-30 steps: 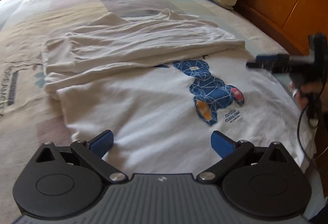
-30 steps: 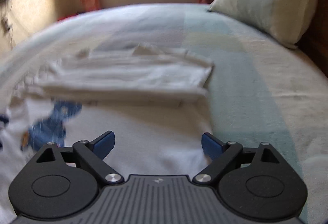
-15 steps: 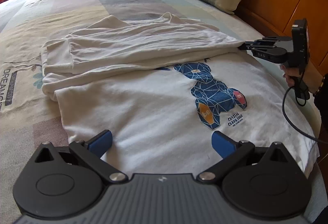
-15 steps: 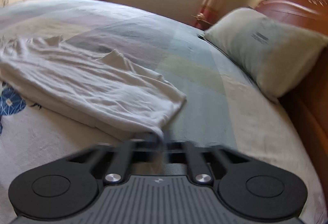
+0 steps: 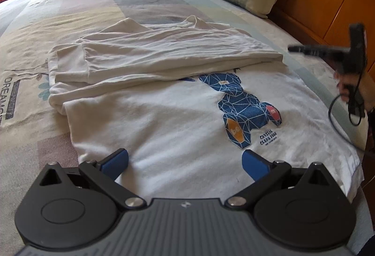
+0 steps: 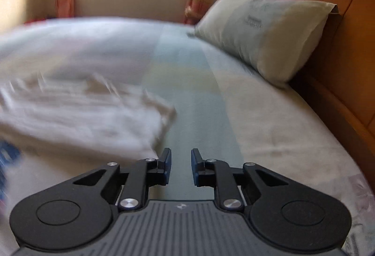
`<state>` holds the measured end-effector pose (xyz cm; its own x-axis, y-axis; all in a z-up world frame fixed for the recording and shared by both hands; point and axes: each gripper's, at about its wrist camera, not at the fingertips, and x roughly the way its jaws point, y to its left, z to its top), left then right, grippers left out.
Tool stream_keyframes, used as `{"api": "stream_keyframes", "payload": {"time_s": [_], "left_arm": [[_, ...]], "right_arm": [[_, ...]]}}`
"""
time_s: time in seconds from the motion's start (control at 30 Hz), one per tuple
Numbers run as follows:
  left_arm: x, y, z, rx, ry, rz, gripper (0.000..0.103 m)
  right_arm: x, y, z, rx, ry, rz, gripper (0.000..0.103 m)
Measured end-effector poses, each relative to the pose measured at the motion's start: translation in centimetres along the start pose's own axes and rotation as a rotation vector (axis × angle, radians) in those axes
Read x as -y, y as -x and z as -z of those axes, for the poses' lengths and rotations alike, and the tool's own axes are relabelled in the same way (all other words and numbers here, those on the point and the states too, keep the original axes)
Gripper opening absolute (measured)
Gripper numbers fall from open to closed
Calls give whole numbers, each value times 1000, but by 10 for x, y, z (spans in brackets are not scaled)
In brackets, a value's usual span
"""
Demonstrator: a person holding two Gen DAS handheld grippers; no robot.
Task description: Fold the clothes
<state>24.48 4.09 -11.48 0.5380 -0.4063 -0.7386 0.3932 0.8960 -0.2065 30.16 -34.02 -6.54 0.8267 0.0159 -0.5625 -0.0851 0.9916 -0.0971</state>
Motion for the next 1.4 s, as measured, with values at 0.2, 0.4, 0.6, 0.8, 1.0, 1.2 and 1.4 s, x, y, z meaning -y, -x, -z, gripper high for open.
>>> {"api": "stream_keyframes", "payload": {"time_s": [0.2,0.4,0.6,0.8,1.0,1.2,1.4], "left_arm": [[7,-2,3,6,-34,-33,102],[6,-1,5,20,-37,-34,102],[-1,1,4,31,11,-5,102],[0,1,4,33,12,-8,102],[-6,4,1,30,46,22,102],[-7,3,1,32,68,41,102],[-12,21,-5,63,72,36,102]], "right_arm": [[-19,-42,-15,-41,-44,-104,20],[18,-51,11,-101,-182,-58,19],[13,-65,-32,-48,-219,-122,19],[5,-111,-28,-180,-179,-67,8],[39,-96,-30,-142,-291,-49,13],[13,-123,-54,-149,-245,-138,17],[14,-99,-55,-148,-182,-61,26]]}}
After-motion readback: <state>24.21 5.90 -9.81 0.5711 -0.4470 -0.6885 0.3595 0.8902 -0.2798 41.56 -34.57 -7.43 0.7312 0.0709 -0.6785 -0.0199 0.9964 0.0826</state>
